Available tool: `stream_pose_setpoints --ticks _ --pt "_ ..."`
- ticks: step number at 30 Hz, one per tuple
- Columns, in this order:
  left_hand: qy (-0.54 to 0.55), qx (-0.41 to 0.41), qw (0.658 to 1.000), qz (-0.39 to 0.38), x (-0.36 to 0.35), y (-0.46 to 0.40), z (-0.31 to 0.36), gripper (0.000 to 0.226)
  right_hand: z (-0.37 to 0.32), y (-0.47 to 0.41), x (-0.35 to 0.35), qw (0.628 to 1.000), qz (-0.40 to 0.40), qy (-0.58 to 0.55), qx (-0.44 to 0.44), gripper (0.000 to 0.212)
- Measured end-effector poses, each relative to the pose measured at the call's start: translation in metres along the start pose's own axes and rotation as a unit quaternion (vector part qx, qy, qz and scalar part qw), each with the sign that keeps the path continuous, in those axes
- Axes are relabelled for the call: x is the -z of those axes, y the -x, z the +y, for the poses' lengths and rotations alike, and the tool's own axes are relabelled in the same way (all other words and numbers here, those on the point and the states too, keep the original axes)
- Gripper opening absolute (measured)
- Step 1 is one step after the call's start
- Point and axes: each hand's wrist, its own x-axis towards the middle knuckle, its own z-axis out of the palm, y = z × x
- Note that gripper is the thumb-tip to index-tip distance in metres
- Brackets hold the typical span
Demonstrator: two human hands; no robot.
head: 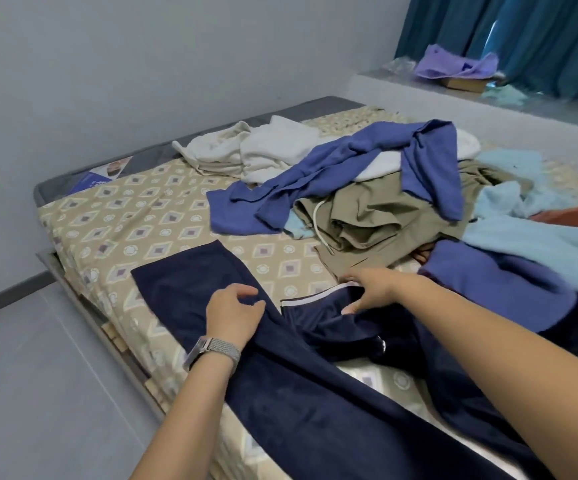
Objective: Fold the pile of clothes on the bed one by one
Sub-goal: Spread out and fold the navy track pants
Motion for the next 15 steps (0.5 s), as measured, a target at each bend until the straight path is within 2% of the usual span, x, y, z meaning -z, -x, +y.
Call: stream_pose_setpoints --ticks 3,5,8,11,13,15 --pt "0.031 0.024 0.993 -0.116 -0.029 0.017 0.017 0.027 0.014 0.002 -0.010 0.997 0.014 0.069 -0.039 0.060" --pt "0.004 0.021 0.990 -0.138 -0.043 0.027 0.028 0.042 0.022 0.006 -0.007 0.997 0.031 0.062 -0.032 0.039" --pt "0.014 0.022 0.990 -0.139 -0.054 0.028 0.043 0.056 0.031 0.015 0.010 0.991 0.114 -0.061 0.045 0.030" --pt "0.086 0.070 0.981 -0.161 -0.057 0.024 0.056 0.066 0.032 0.030 0.032 0.951 0.239 -0.168 0.105 0.016" --pt "0.159 0.101 0.962 -0.197 -0.056 0.021 0.062 0.042 0.035 0.037 0.044 0.926 0.289 -0.227 0.089 0.011" --pt "0.281 0.154 0.916 -0.242 -0.058 0.019 0.065 0.031 0.041 0.039 0.053 0.923 0.316 -0.209 0.071 0.020"
